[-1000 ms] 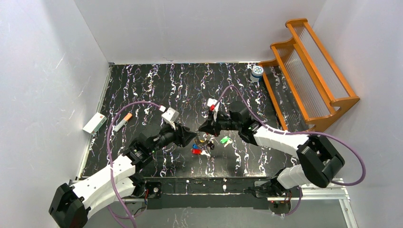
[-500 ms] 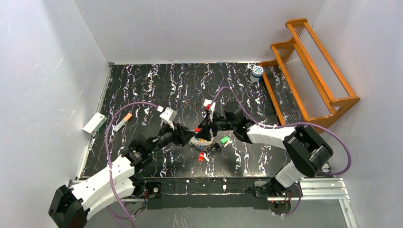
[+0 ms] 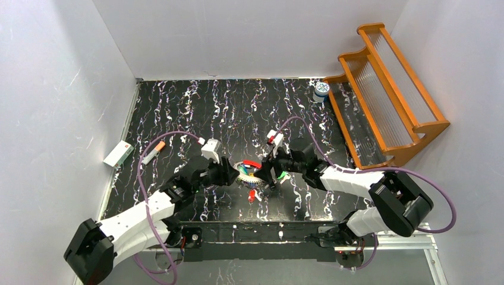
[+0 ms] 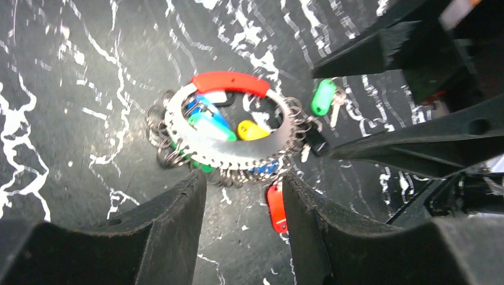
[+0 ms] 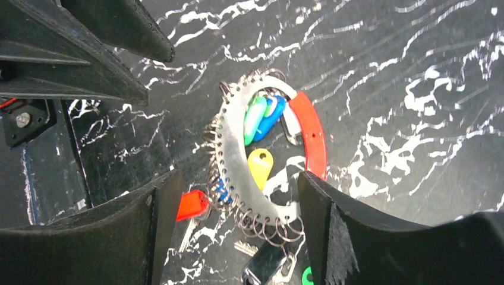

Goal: Put the keys on the keyring
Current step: Place the keyring at the center of the board, then move the keyring to the center of the board.

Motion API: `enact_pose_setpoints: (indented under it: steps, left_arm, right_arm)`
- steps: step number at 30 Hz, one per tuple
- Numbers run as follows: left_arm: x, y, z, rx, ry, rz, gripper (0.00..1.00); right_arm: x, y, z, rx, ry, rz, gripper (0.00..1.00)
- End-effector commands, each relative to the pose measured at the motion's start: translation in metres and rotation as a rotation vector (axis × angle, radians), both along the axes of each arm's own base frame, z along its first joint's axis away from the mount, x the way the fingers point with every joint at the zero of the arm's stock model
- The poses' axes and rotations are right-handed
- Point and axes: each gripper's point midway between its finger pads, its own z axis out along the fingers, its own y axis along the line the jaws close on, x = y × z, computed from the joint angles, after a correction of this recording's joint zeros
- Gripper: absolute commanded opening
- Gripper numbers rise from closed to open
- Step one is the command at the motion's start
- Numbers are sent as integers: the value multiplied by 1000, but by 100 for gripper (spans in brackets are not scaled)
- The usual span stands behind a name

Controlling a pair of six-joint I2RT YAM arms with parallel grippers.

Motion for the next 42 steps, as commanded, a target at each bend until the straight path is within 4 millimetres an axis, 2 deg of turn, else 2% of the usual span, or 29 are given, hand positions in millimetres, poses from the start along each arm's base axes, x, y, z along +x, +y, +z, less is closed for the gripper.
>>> enact_pose_setpoints:
  steps: [1, 5, 9, 12, 15, 22, 27, 36, 40, 42]
  left_arm:
    - [6, 4, -13, 47, 94, 64, 48]
    - [4, 0, -30, 89, 186, 51, 48]
    - [1, -4, -42, 96, 255, 37, 47]
    - [1, -5, -45, 79, 271, 37, 47]
    - [0, -6, -46, 75, 276, 33, 46]
    - [-1, -5, -46, 70, 263, 25, 44]
    - [-1, -3, -42, 69, 256, 31, 43]
    - [0, 3, -37, 86, 231, 43, 43]
    - [1, 4, -38, 89, 231, 46, 43]
    - [0, 4, -39, 89, 233, 48, 43]
  right_arm:
    - [0, -13, -4, -20, 65, -86, 77]
    - [-9, -17, -7, -13, 172, -128, 74]
    - [-29, -16, -13, 19, 328, -125, 70]
    - [-40, -15, -23, 48, 433, -133, 61]
    - [-41, -14, -35, 27, 508, -164, 56]
    - [-28, -2, -53, -32, 618, -230, 51]
    - [-7, -1, -69, -105, 614, -311, 51]
    - [56, 5, -66, -169, 434, -417, 56]
    - [68, 8, -69, -203, 420, -417, 59]
    - [72, 8, -63, -202, 404, -425, 61]
